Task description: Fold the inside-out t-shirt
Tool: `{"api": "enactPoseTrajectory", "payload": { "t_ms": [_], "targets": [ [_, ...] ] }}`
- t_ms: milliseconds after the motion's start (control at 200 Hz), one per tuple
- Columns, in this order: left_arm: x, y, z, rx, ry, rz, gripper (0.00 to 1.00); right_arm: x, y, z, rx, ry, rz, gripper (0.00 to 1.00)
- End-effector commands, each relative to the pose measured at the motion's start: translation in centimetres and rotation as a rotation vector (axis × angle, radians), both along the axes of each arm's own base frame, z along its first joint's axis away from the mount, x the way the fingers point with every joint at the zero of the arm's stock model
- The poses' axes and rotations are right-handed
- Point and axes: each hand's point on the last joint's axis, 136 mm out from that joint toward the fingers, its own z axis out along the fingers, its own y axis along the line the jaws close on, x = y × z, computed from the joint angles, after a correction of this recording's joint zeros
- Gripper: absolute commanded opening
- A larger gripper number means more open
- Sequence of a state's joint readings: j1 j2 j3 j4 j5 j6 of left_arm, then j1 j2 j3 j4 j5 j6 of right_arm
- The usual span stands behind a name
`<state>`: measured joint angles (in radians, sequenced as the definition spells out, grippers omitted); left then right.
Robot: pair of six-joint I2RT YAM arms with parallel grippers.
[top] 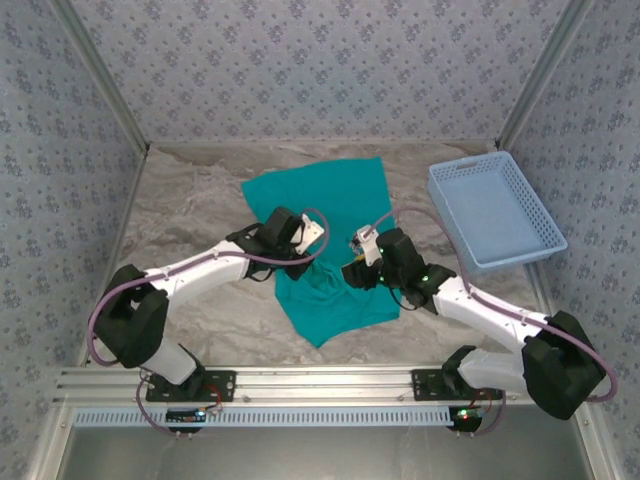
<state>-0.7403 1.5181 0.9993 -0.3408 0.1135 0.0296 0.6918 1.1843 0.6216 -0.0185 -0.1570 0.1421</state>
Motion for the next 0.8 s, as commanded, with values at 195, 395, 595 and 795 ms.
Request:
{"api": "enactPoseTrajectory", "payload": {
  "t_ms": [195, 395, 595, 795],
  "targets": [
    [-1.6, -0.2, 7.3, -0.323, 0.174, 0.017, 0.0, -0.7, 5.8, -0.3, -0.099, -0.244, 0.293, 0.5],
    [-2.4, -1.1, 8.0, -0.473, 0.279, -0.007, 0.0, 1.5, 7.5, -1.4, -0.103, -0.219, 0.239, 0.54],
    [-2.6, -2.1, 7.3, -0.508, 0.373, -0.021, 0.0, 5.0, 5.8, -1.8, -0.131, -0.292, 0.002, 0.52],
    [-3.0, -2.1, 6.9, -0.51, 0.391, -0.032, 0.0, 5.3, 6.8, -1.2, -0.056, -0.307, -0.009, 0.28]
  ]
}}
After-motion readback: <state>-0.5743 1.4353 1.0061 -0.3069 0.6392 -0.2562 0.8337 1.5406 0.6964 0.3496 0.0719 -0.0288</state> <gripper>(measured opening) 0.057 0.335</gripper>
